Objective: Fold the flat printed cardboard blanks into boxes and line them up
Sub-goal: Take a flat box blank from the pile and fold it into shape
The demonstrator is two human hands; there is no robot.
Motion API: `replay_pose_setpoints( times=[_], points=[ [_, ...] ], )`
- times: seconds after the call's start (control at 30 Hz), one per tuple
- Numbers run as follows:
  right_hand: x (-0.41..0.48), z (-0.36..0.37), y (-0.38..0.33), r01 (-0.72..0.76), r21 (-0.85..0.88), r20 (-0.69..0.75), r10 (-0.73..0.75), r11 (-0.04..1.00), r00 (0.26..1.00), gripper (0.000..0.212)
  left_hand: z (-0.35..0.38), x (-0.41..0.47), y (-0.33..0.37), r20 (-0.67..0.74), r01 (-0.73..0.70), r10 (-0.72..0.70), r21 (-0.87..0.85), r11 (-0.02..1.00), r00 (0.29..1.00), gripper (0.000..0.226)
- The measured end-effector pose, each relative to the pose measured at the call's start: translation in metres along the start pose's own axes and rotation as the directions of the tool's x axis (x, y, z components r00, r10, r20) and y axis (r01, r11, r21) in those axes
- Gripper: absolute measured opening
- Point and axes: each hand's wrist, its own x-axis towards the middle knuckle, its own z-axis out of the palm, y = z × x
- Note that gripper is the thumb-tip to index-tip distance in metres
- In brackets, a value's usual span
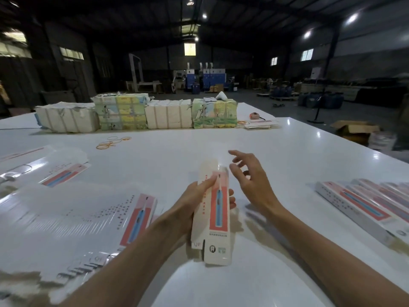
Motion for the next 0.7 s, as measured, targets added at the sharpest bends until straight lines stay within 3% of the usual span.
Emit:
replay_pose_setpoints(
  times=[0.13, 0.3, 0.53, 0.7],
  points=[
    [-0.008, 0.005, -0.002, 0.058, -0.073, 0.187, -0.044, 0.996, 0.981, 0.035, 0.0, 0.001, 0.0, -0.042, -0.061, 0.063, 0.032, 0.998, 0.997, 0.072],
    [-0.009, 0.0, -0.008, 0.059, -0.097, 0.151, -0.044, 0.994, 0.988, 0.036, -0.001, -0.002, 0.001, -0.035, -0.053, 0.049, -0.112, 0.992, 0.998, 0.083],
    [-0.013, 0.0, -0.017, 0.135, -0.212, 0.213, -0.089, 0.968, 0.973, 0.04, -0.001, -0.007, 0.005, -0.121, -0.084, 0.076, -0.063, 0.995, 0.99, 0.066],
    [-0.011, 0.0, -0.018, 0.075, -0.067, 0.206, -0.06, 0.995, 0.977, 0.024, 0.0, -0.007, 0.003, -0.103, -0.081, 0.075, -0.048, 0.996, 0.992, 0.06]
  ],
)
